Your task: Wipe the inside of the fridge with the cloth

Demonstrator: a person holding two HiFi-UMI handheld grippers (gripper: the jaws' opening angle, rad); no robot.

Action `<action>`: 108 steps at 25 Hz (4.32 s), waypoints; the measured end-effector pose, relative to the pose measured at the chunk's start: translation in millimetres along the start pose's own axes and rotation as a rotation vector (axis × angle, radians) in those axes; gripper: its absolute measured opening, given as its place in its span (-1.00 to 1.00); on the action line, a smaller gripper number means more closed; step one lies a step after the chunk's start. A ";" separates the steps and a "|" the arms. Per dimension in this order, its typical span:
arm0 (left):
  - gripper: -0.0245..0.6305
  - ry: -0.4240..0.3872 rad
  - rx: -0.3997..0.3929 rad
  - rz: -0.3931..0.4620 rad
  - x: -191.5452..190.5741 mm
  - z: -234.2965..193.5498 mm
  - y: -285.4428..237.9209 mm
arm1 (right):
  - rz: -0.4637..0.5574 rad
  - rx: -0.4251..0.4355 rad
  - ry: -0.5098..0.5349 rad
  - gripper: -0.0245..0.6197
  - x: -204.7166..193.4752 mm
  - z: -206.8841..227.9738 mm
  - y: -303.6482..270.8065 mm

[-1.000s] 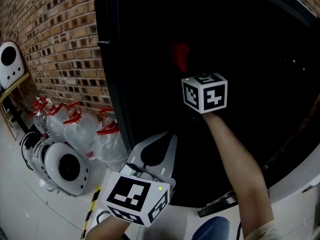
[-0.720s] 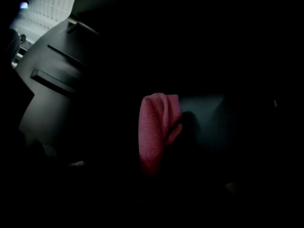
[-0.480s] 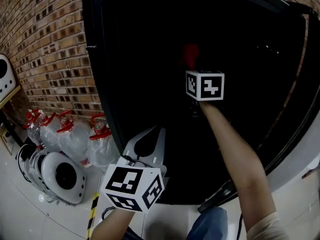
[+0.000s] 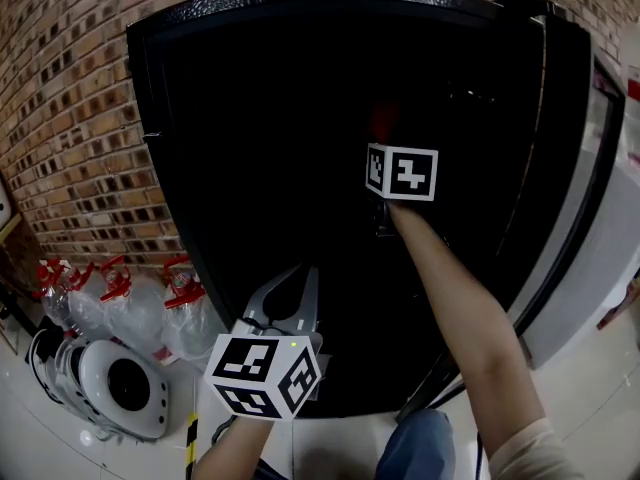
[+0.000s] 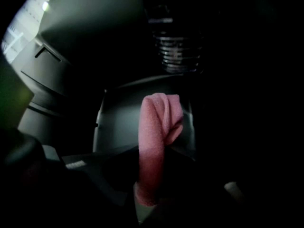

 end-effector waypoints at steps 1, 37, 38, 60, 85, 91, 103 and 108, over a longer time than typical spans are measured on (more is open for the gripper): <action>-0.90 -0.001 -0.005 0.000 0.3 2.2 -0.3 | 0.004 -0.013 0.013 -0.73 1.0 3.4 2.3; -0.90 -0.002 0.068 0.064 37.9 -15.7 22.9 | 0.226 0.337 0.030 -0.72 12.5 -125.8 200.0; -0.90 -0.008 0.078 0.070 41.7 -18.4 26.9 | 0.213 0.366 0.032 -0.72 3.6 -135.5 197.0; -0.90 -0.062 0.138 0.059 51.7 -31.5 58.6 | 0.104 0.578 0.065 -0.72 -72.8 -223.8 104.4; -0.90 -0.052 0.072 0.007 27.6 -22.8 39.0 | -0.014 0.268 0.127 -0.72 -102.5 -146.9 -15.5; -0.90 -0.017 0.050 0.011 17.4 -19.0 25.5 | -0.060 0.127 0.150 -0.72 -107.4 -81.8 -10.0; -0.90 0.009 0.008 -0.005 8.8 -8.1 15.7 | -0.055 -0.117 0.078 -0.72 -103.7 9.3 9.7; -0.90 0.014 0.013 -0.001 7.8 -7.0 11.6 | -0.048 -0.123 0.078 -0.72 -94.5 15.7 23.9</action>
Point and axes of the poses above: the fingertips, and each gripper's own axes: y backward along the fingers, z to its right, x out of its top, the point moved 1 cm from there along y, backward along the fingers, and after that the axes turned 7 degrees about z, right-handed, at the moved point
